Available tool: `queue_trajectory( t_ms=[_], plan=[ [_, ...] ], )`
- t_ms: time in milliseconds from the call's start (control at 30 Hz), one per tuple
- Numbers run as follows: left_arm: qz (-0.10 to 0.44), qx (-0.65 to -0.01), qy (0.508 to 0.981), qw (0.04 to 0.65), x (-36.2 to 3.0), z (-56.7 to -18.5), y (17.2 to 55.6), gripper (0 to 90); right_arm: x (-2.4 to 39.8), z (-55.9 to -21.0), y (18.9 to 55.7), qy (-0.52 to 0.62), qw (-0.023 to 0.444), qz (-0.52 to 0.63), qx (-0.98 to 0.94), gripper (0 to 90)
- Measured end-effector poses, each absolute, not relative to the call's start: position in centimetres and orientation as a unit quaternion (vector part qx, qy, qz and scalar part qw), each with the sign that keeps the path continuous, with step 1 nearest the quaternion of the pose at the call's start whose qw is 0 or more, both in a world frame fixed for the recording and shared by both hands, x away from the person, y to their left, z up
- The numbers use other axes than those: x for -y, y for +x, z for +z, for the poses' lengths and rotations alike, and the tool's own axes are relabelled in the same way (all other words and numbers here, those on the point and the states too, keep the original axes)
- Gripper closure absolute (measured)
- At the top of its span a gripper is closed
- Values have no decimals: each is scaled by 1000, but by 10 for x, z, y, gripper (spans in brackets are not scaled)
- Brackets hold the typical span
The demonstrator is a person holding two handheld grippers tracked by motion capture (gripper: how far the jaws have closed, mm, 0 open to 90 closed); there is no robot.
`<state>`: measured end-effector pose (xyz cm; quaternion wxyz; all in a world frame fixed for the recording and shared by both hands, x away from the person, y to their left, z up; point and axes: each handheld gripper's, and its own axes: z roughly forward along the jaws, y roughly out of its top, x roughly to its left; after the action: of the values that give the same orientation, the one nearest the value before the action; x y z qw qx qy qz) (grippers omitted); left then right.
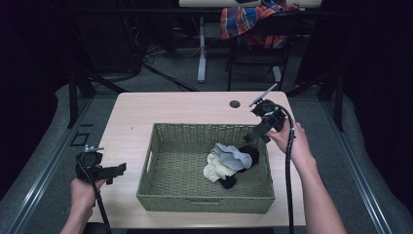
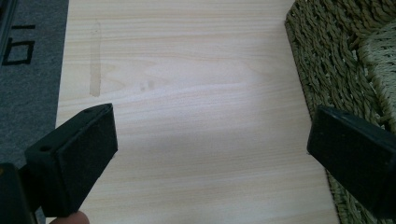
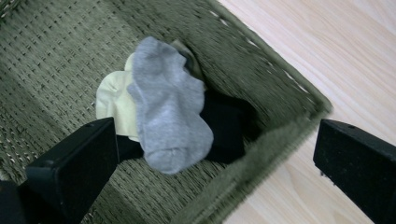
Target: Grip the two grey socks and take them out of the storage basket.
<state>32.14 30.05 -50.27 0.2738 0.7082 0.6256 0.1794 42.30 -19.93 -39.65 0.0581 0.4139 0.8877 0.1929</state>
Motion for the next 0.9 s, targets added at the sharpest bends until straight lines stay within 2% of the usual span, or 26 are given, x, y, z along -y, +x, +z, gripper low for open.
queue_trajectory(
  t_ms=[300,500,600,667,900],
  plan=[
    [179,-625,708,275,-300,-502,321,17,169,-416,420,378,34,176,-908,0],
    [178,-623,709,277,-300,-502,322,18,156,-431,423,369,36,157,-915,1],
    [178,-623,709,278,-301,-502,322,18,153,-435,423,370,39,152,-916,33],
    [178,-624,709,278,-301,-502,323,18,152,-437,422,368,39,149,-917,124],
    [178,-622,710,279,-299,-502,322,18,144,-449,424,356,34,127,-925,180]
  ],
)
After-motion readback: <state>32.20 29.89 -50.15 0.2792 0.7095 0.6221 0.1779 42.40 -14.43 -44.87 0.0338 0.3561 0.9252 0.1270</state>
